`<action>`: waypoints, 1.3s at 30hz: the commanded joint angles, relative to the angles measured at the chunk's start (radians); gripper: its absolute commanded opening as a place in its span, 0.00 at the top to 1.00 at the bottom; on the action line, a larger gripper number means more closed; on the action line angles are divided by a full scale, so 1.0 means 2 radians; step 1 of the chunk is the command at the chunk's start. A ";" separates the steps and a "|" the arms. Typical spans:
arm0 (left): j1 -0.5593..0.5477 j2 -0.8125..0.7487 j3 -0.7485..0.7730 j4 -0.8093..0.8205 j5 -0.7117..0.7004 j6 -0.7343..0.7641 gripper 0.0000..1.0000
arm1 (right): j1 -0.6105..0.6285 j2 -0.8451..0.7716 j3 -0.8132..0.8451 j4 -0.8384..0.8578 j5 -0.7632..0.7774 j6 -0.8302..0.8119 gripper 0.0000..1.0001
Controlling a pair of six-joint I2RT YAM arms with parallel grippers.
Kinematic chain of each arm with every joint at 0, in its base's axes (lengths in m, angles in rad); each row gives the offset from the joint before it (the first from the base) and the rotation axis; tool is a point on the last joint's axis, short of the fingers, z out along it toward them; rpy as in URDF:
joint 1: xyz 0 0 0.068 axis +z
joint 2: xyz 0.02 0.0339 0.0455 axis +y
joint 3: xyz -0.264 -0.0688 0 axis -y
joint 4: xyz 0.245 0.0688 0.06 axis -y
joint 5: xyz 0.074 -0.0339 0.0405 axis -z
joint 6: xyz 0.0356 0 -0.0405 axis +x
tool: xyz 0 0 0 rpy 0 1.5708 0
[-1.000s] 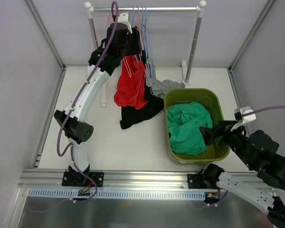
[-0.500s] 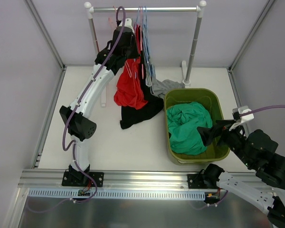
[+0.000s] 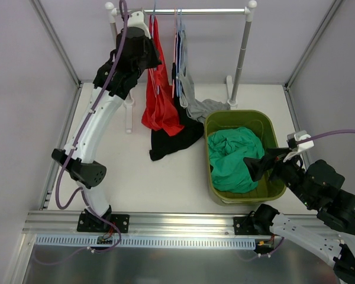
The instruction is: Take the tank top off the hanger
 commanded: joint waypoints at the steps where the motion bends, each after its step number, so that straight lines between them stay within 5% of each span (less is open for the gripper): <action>1: -0.009 -0.056 -0.012 0.034 0.003 -0.004 1.00 | 0.001 0.003 0.004 0.024 -0.004 -0.010 0.00; 11: -0.045 -0.139 -0.078 0.037 0.067 -0.005 1.00 | 0.002 -0.014 0.007 0.024 -0.009 -0.011 0.00; 24: -0.174 -0.339 -0.246 0.043 0.045 0.020 1.00 | 0.002 -0.030 0.014 0.024 -0.011 -0.011 0.01; 29: -0.184 -0.424 -0.322 0.042 0.044 0.001 1.00 | 0.001 -0.034 0.017 0.024 -0.011 -0.013 0.01; 39: -0.183 -0.547 -0.337 0.028 0.192 0.017 1.00 | 0.002 -0.031 0.023 0.024 -0.003 -0.020 0.01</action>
